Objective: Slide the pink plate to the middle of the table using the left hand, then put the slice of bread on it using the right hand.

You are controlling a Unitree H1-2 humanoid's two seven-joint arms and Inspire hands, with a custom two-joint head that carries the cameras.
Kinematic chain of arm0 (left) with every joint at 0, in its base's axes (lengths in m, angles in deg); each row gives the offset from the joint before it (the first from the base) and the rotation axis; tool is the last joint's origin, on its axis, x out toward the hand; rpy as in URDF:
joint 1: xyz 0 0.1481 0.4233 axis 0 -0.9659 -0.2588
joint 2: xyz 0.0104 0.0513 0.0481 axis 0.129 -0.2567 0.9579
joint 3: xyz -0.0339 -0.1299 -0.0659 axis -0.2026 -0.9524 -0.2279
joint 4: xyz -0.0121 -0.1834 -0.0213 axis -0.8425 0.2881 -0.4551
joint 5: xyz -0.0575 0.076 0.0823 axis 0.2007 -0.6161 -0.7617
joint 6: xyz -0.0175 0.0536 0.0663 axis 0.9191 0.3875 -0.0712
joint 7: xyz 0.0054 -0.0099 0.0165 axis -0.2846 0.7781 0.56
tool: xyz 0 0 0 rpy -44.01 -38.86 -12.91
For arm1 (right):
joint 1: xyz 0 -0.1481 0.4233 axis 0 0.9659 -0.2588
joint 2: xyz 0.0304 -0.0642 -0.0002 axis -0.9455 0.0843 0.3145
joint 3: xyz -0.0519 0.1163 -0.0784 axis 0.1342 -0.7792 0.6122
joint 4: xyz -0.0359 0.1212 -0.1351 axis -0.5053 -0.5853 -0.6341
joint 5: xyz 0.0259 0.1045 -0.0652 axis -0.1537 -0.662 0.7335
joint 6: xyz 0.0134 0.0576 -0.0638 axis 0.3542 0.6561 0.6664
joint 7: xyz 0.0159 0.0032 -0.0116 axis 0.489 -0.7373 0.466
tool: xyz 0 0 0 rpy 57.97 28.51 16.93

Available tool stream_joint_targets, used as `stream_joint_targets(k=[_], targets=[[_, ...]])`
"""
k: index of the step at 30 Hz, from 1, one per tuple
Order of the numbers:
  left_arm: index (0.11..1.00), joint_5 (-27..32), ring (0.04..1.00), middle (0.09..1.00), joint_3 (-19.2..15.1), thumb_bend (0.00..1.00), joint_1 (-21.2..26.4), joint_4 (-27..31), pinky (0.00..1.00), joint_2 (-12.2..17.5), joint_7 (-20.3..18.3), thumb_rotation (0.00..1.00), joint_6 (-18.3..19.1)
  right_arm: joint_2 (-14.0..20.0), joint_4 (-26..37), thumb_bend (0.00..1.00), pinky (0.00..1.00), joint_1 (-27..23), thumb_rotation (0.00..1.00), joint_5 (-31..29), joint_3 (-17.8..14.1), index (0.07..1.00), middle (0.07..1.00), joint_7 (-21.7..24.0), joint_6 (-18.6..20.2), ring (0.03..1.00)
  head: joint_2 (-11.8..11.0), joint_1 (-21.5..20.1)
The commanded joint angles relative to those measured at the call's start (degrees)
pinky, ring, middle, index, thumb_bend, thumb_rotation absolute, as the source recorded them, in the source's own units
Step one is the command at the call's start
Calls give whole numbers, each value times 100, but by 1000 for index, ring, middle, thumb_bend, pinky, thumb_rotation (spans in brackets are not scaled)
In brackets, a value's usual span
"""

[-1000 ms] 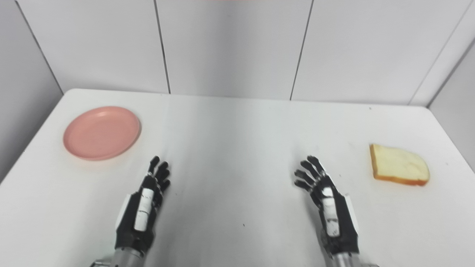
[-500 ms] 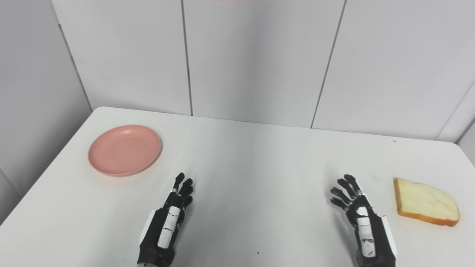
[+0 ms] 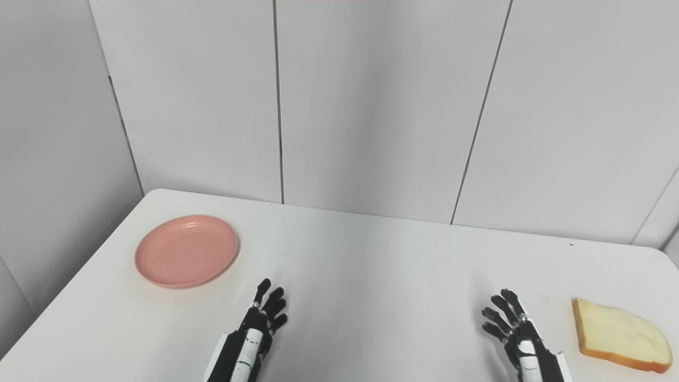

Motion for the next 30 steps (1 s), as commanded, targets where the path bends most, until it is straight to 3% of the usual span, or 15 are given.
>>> stream_joint_targets(k=[1,6,9,14,18,24,30], targets=[[973,213,942,928,-271,888,141,140,929,109,46,852,-23,-248,-897,799,806,455,1000,54,123,902,890,19,-230,834,-18,-11],[982,333,949,941,-642,910,635,533,933,315,84,864,146,-296,-968,798,802,422,1000,95,138,902,890,9,-266,831,-96,-58],[991,726,987,964,-975,919,1008,533,974,485,100,874,325,-320,-1023,792,800,398,1000,117,144,899,885,2,-285,827,-124,-69],[979,983,977,955,-1434,930,1613,289,970,904,79,855,297,-363,-1021,784,792,395,1000,146,152,896,880,5,-265,823,-141,-91],[998,968,994,981,-1719,930,2155,364,996,1337,170,877,615,-405,-1011,778,783,404,1000,157,171,887,874,0,-238,817,-148,-133],[988,743,959,944,-2112,913,2679,-470,977,1889,253,871,195,-453,-976,780,778,419,1000,185,184,884,873,-20,-193,815,-137,-187],[974,648,985,971,-2317,936,3097,-1269,990,2360,277,850,-36,-464,-983,760,778,410,1000,208,192,885,872,-16,-195,816,-161,-193]])
